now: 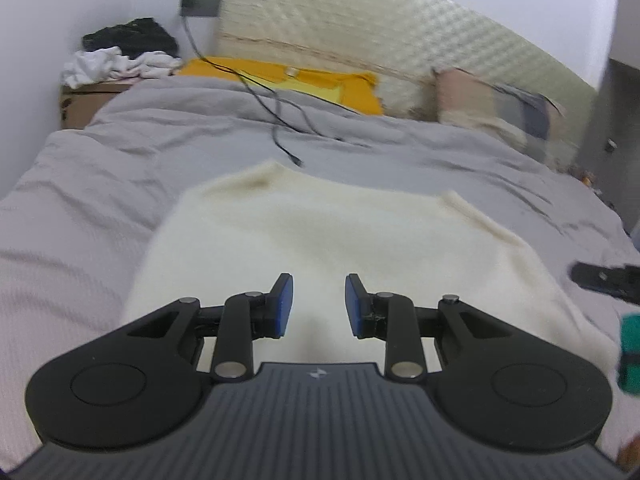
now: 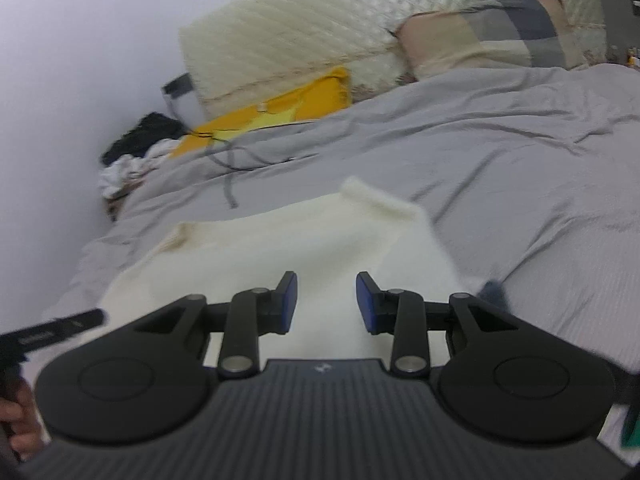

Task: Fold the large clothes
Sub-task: 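Position both open grippers at the edge of the folded sweater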

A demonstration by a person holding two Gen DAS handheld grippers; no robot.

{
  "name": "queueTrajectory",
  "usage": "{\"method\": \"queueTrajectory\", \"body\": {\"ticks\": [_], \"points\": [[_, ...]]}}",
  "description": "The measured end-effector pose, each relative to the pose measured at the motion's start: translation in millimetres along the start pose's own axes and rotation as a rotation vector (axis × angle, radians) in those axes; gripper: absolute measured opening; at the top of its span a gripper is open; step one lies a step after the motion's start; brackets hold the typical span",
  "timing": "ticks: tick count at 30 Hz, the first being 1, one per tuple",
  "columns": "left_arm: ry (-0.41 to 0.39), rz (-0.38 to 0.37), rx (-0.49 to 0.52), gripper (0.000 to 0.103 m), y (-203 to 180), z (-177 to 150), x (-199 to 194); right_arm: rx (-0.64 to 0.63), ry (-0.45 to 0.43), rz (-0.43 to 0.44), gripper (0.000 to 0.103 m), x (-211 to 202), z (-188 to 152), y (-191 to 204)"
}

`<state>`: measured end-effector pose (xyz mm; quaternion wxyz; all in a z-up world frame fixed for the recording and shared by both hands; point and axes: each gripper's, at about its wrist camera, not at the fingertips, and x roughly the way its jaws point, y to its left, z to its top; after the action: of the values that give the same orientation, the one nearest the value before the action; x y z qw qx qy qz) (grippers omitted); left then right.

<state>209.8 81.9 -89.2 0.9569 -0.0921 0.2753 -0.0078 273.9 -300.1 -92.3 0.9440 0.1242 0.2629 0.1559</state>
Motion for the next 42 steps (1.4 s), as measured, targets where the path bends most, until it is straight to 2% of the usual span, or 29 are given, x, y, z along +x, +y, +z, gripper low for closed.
{"method": "queueTrajectory", "body": {"ticks": [3, 8, 12, 19, 26, 33, 39, 40, 41, 42], "points": [[0.011, -0.005, 0.04, 0.033, -16.1, -16.2, -14.0, -0.029, 0.01, 0.025, 0.036, -10.6, -12.3, 12.1], [0.034, 0.017, 0.076, 0.033, -25.5, -31.6, -17.1, -0.036, 0.049, 0.019, 0.036, -10.4, -32.4, 19.6], [0.051, 0.038, 0.083, 0.033, -24.8, -35.6, -7.7, -0.059, 0.098, 0.001, 0.036, 3.7, -40.5, 22.3], [0.106, 0.066, 0.075, 0.033, -22.4, -39.8, 19.7, -0.02, 0.116, 0.002, 0.035, 19.6, -55.8, 17.3], [0.114, 0.061, 0.06, 0.033, -16.8, -42.4, 34.3, -0.026, 0.12, -0.016, 0.035, 30.1, -61.7, 19.1], [0.085, 0.015, -0.016, 0.034, -9.6, -34.5, 4.1, 0.046, 0.09, -0.008, 0.035, 3.2, -60.4, 16.8], [0.053, -0.024, -0.113, 0.044, -7.9, -38.3, -38.2, 0.162, 0.091, 0.044, 0.04, -29.8, -65.7, 17.3], [0.053, -0.032, -0.123, 0.047, -8.6, -39.4, -43.4, 0.188, 0.095, 0.057, 0.047, -33.6, -67.2, 17.0], [0.056, -0.039, -0.135, 0.052, -9.1, -40.8, -48.2, 0.222, 0.097, 0.081, 0.067, -36.8, -68.7, 15.8], [0.057, -0.043, -0.146, 0.055, -10.7, -42.9, -52.0, 0.261, 0.099, 0.106, 0.079, -39.4, -71.0, 13.8]]}}
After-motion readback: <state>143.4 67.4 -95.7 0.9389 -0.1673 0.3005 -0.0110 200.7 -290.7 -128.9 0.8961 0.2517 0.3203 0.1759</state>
